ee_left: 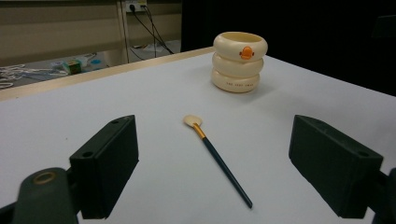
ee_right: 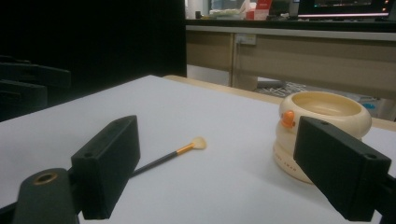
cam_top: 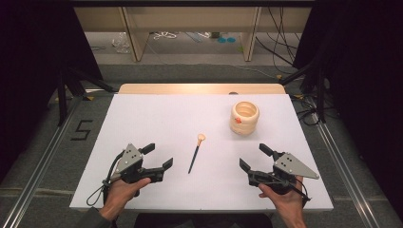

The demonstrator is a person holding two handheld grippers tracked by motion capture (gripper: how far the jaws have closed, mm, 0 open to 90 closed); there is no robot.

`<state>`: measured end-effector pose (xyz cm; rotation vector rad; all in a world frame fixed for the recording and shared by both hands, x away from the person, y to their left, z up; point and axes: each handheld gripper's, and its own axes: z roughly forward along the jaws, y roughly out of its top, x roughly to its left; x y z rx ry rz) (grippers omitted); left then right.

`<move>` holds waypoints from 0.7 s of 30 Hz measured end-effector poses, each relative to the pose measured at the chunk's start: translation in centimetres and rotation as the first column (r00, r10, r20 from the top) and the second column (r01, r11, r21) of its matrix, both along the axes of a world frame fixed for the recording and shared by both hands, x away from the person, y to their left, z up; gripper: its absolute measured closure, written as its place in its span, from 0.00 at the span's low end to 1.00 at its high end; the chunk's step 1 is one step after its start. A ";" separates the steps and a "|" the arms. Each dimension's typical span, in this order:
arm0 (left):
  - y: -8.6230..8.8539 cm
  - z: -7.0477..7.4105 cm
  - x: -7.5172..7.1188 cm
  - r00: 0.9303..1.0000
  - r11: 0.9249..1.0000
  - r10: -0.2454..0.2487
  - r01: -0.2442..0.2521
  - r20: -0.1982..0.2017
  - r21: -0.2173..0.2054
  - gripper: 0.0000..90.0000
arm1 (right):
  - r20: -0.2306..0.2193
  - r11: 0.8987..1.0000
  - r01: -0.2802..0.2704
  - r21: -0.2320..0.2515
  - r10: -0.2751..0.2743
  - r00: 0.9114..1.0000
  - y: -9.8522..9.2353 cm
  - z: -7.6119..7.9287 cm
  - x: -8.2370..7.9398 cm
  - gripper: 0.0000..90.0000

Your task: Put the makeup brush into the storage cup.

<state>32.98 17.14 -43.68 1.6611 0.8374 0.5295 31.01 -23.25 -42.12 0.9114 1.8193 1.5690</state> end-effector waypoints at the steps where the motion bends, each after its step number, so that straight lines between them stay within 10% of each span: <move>1: 0.0 0.0 0.0 1.000 1.000 0.001 -0.001 -0.001 0.000 0.17 | -0.003 1.000 -0.001 0.001 0.001 1.000 0.0 0.0 0.0 0.17; 21: 0.1 0.0 0.2 0.999 1.000 -0.005 0.005 -0.040 0.004 0.17 | -0.007 1.000 -0.007 -0.017 0.007 1.000 0.0 0.0 0.0 0.17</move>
